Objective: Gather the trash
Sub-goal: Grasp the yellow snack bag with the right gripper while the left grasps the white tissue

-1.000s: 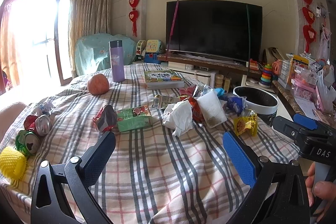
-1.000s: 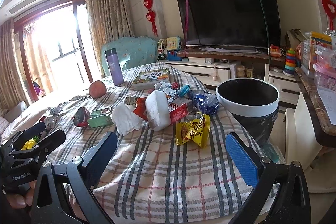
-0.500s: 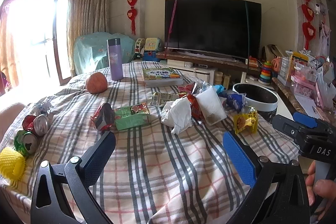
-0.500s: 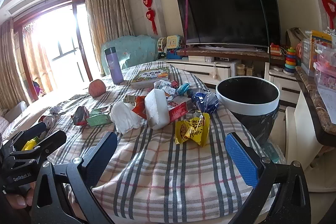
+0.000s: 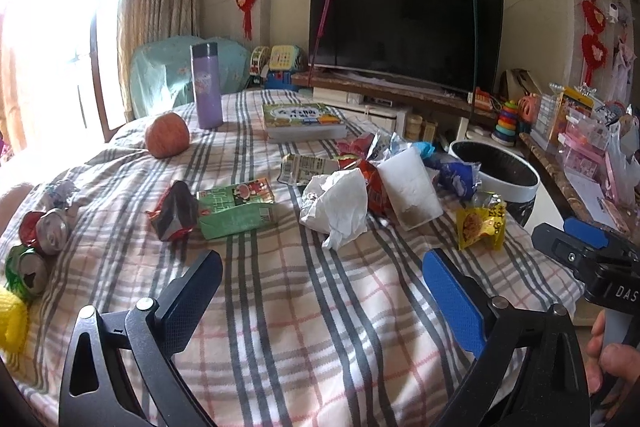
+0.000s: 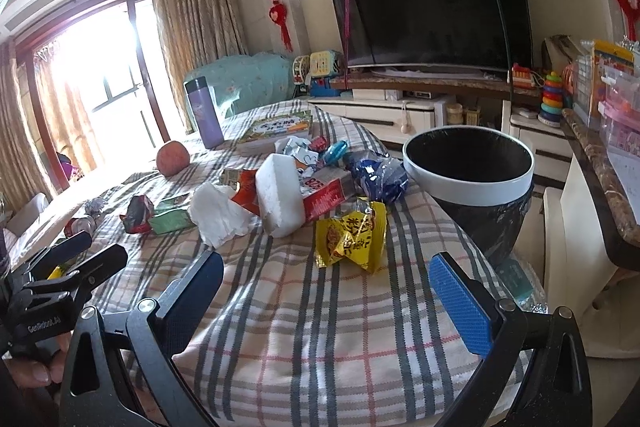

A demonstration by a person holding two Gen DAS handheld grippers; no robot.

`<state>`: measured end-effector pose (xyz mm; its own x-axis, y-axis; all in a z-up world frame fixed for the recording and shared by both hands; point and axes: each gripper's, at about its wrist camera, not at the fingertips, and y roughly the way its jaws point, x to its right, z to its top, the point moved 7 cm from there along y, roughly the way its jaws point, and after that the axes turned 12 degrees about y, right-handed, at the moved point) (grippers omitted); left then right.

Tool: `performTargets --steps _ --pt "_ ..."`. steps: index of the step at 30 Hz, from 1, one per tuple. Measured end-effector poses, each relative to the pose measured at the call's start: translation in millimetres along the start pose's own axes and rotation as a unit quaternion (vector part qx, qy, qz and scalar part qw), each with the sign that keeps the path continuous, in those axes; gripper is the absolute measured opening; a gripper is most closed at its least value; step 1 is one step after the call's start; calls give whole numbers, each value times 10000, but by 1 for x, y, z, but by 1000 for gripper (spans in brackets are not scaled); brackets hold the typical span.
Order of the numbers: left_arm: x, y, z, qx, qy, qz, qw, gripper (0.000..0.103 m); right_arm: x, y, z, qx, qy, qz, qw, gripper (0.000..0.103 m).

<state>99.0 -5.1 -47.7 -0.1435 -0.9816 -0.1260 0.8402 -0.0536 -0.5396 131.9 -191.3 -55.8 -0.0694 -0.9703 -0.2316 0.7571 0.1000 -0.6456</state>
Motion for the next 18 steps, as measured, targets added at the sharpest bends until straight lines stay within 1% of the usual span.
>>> performTargets --steps 5,9,14,16,17,18 --pt "-4 35 9 -324 4 -114 9994 97 7 18 3 -74 13 40 10000 102" --pt "-9 67 19 -509 0 -159 9986 94 15 34 4 -290 86 7 9995 102" --pt "-12 102 29 -649 -18 -223 9976 89 27 56 7 -497 134 -98 9986 93" --pt "-11 114 31 -711 -16 -269 9971 80 30 64 8 -603 198 -80 9980 85" --pt "-11 120 31 -759 -17 -312 9966 77 31 69 8 -660 216 -70 9976 83" --pt "-10 125 31 -801 -23 -370 9961 70 32 73 7 -721 244 -57 9971 80"
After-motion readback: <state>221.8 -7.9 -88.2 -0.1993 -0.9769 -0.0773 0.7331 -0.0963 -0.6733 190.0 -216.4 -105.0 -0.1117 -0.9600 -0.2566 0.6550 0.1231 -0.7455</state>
